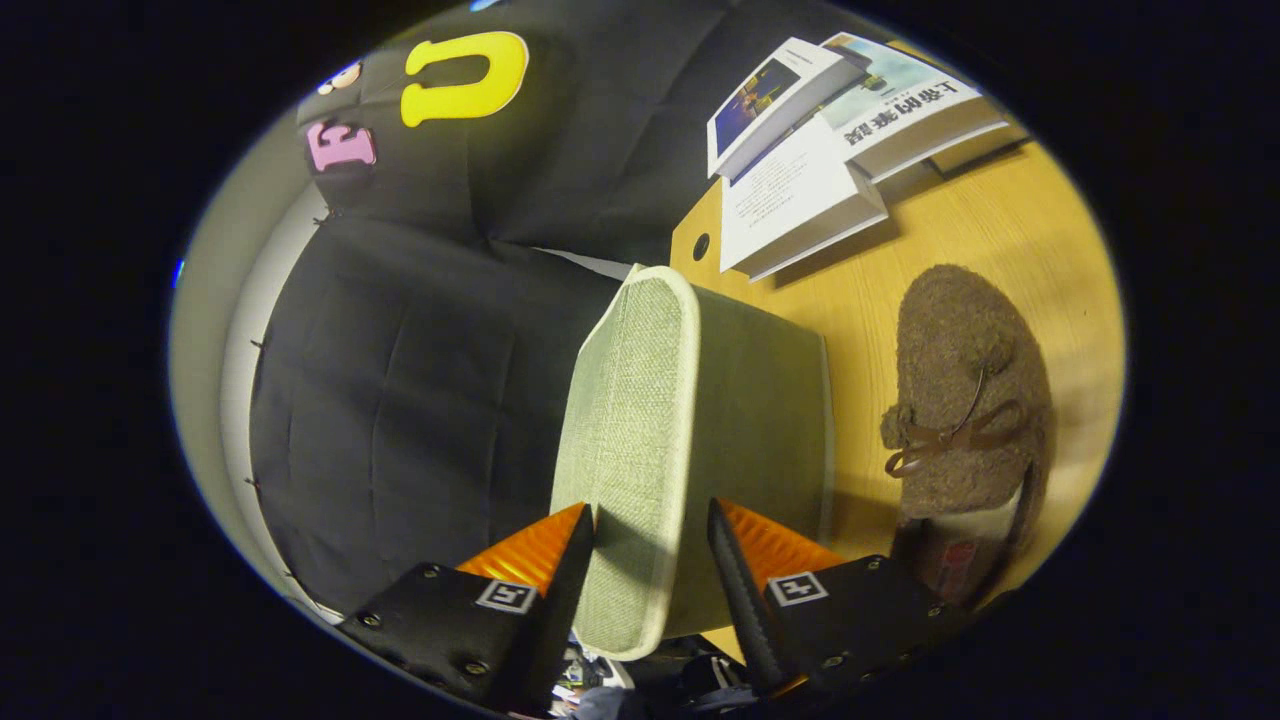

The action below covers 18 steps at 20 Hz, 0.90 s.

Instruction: Open the storage box then place both shoes into the box .Put the left shoe in first, then the right shoe, with the right side of both shoes facing outward in a uniform manner.

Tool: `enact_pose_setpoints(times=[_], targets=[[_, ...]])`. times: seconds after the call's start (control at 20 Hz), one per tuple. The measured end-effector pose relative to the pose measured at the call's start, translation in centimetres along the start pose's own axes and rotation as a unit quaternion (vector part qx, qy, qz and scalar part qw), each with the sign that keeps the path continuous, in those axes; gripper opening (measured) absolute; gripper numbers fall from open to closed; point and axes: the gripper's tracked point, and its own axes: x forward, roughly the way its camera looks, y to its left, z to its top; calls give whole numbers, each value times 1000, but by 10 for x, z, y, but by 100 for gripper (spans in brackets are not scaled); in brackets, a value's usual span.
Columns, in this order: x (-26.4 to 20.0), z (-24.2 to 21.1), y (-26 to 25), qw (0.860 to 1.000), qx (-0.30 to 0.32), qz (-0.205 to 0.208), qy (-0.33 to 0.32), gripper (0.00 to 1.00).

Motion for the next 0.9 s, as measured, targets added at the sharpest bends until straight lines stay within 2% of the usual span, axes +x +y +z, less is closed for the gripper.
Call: enact_pose_setpoints(times=[0.05,0.1,0.15,0.2,0.3,0.4,0.45,0.65,0.9], targets=[[-4,2,-1,1000,9,-7,0,60],[-3,4,3,1000,20,-1,1,42],[-4,7,7,1000,27,-5,0,32],[-4,8,9,1000,24,-3,4,18],[-9,11,14,1000,12,-10,3,18],[-21,19,24,1000,14,-14,0,3],[-9,14,29,1000,10,-13,1,2],[-10,20,63,1000,-18,-15,2,3],[3,25,122,996,-91,-11,7,3]])
